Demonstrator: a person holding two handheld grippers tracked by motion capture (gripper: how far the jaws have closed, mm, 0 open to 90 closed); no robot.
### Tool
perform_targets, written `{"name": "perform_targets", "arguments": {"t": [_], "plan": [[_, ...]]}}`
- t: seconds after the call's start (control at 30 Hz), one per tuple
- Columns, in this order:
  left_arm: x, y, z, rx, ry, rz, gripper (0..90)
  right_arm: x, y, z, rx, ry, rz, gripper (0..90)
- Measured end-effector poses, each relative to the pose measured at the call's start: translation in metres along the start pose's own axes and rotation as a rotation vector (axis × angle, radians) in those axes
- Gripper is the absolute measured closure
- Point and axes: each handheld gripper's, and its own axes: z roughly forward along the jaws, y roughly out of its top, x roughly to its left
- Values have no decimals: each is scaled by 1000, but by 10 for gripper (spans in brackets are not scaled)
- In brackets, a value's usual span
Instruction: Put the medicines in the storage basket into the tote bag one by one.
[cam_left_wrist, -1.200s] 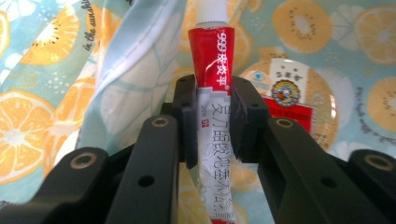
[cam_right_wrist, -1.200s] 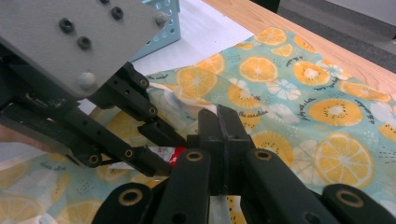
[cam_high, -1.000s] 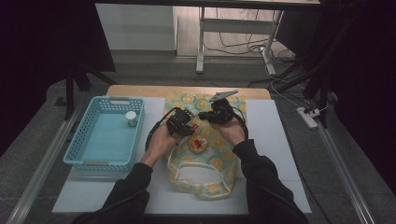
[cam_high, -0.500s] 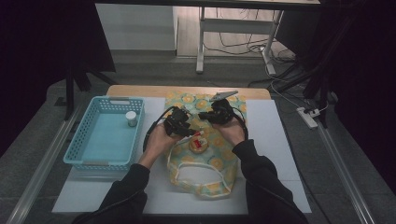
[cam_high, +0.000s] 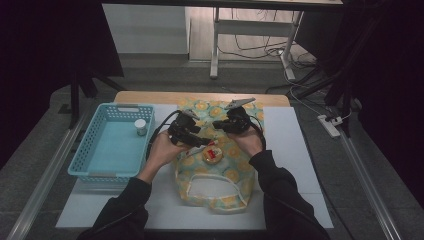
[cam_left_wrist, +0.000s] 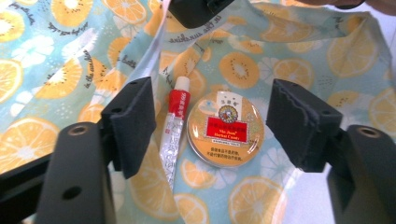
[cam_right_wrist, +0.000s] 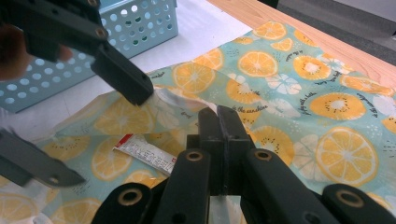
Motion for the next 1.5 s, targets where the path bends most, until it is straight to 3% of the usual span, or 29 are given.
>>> {"name": "perform_targets", "arguments": {"t": [0.17,0.47,0.93,1.07,1.5], "plan": [[7,-5,-15,-34,-45,-47,228,1,0,-1,-1,4,0,900],[23,-19,-44,-55,-16,-73,84,3,1,-2,0,14,-1,900],[45,-46,-79,-80,66,-84,17,2,-1,-1,7,15,0,900],[50,-52,-86,-72,106,-86,9,2,-1,0,11,16,0,900],[81,-77,-114,-99,209,-161,1,2,-3,0,14,15,2,900]]}}
